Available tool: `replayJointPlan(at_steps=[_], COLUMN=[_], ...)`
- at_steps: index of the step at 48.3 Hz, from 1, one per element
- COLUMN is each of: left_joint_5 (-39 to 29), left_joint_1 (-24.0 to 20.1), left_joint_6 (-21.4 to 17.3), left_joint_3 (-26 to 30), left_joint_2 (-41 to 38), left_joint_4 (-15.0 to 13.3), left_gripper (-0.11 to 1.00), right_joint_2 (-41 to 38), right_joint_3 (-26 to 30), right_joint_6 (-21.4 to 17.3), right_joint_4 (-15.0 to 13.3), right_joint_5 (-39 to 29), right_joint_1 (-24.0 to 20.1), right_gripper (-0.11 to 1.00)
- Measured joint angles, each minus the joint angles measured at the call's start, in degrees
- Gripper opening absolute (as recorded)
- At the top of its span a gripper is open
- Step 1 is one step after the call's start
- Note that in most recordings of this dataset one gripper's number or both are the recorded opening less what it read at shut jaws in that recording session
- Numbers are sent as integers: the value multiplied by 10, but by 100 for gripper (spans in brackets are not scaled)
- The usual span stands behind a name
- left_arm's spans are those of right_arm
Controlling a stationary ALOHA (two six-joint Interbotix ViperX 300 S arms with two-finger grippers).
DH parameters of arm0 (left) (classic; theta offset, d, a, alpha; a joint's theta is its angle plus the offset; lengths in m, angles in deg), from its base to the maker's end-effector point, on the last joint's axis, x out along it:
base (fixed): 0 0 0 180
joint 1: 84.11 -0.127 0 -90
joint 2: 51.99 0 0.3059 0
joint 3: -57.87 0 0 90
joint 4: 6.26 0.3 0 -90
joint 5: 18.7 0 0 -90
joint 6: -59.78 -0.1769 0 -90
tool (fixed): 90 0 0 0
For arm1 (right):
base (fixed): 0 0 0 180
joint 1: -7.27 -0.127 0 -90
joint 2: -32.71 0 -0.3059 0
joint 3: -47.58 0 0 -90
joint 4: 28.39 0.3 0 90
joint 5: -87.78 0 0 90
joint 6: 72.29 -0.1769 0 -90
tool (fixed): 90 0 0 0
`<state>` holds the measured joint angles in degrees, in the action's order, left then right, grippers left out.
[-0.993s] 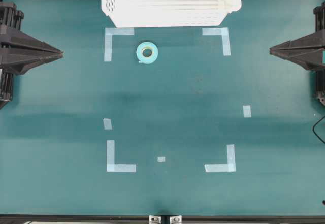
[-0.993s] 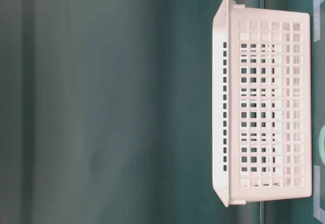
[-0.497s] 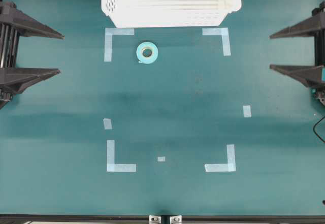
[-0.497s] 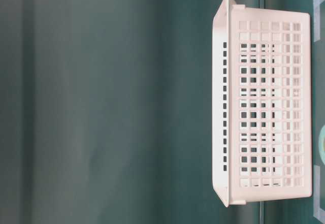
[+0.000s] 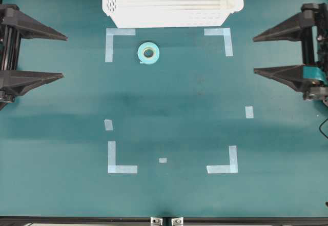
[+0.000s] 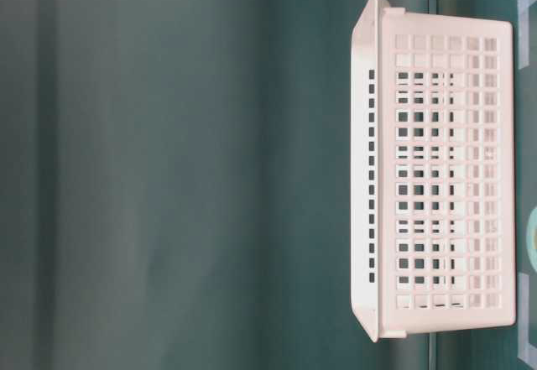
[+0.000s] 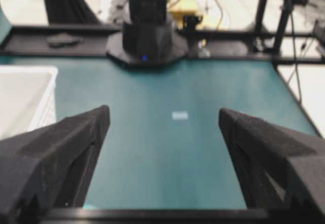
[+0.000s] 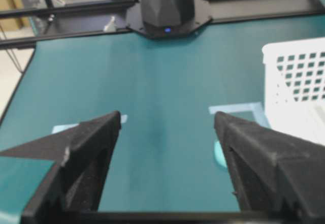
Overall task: Put the tape into the white basket.
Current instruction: 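Move the right gripper left toward the light-blue tape roll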
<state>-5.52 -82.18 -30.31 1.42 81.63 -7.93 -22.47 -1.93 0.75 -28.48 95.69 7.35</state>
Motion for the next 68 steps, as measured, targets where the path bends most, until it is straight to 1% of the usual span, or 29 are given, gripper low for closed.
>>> replayJointPlan(at_steps=[3, 8, 22, 31, 40, 51, 68], left_joint_5=[-9, -13, -16, -17, -30, -61, -63], left_joint_1=[-1, -1, 0, -1, -1, 0, 0], left_joint_6=[0, 0, 2, 2, 2, 4, 4], left_joint_3=[-4, -9, -26, -40, -48, -50, -62], left_joint_2=[0, 1, 12, 23, 33, 42, 61], left_joint_4=[0, 1, -1, 0, -1, -1, -1], left_gripper=[77, 77, 77, 77, 77, 77, 77], right_joint_2=[-17, -47, -124, -171, -220, -272, -342], right_joint_3=[8, 16, 51, 77, 98, 134, 218], right_joint_6=[-11, -18, -18, -15, -12, -15, -13], right_joint_4=[0, 0, 0, -1, -3, 5, 20], right_joint_5=[-6, -9, 3, 5, 40, 55, -12], right_joint_1=[-1, -6, -18, -39, -62, -63, -63], right_gripper=[85, 85, 84, 84, 84, 84, 84])
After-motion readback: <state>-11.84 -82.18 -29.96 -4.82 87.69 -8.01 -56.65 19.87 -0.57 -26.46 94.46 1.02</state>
